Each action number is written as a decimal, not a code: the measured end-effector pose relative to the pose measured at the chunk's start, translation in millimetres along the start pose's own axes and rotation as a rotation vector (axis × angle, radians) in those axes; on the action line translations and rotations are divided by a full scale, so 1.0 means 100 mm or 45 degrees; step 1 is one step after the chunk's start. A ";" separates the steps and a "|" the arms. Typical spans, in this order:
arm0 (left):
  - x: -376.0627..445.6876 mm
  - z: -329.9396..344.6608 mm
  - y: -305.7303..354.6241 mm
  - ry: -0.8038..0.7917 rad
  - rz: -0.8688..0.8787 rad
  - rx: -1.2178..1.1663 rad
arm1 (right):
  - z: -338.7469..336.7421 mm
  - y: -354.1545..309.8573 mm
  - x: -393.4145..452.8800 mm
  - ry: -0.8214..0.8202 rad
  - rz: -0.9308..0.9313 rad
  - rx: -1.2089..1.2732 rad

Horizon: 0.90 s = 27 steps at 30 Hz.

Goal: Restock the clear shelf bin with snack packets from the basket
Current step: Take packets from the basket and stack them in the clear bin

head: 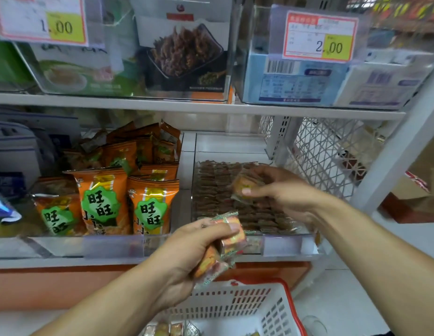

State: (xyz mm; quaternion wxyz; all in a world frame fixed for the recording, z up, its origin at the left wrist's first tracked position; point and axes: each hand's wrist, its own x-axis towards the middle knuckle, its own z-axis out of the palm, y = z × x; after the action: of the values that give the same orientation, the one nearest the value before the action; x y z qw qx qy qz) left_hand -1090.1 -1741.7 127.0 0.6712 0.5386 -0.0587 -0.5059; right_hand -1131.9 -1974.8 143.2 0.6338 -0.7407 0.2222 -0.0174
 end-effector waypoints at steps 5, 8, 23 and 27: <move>0.04 0.05 0.06 0.063 0.085 -0.031 | 0.35 0.07 0.76 0.416 -0.228 -0.439; 0.11 0.00 0.11 0.140 0.126 -0.078 | 0.46 -0.02 1.15 0.469 -0.306 -0.445; 0.11 -0.07 0.13 0.042 0.073 -0.092 | 0.70 0.11 1.64 0.652 -0.317 -0.465; 0.09 -0.10 0.14 0.029 0.088 -0.107 | 0.77 0.09 1.62 0.565 -0.385 -0.719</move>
State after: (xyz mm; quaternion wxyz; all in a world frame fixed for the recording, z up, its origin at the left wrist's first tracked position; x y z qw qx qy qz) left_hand -1071.0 -1743.4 129.6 0.7108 0.5135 -0.0484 -0.4783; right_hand -964.8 -1960.7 77.9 0.3318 -0.8886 0.2381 -0.2088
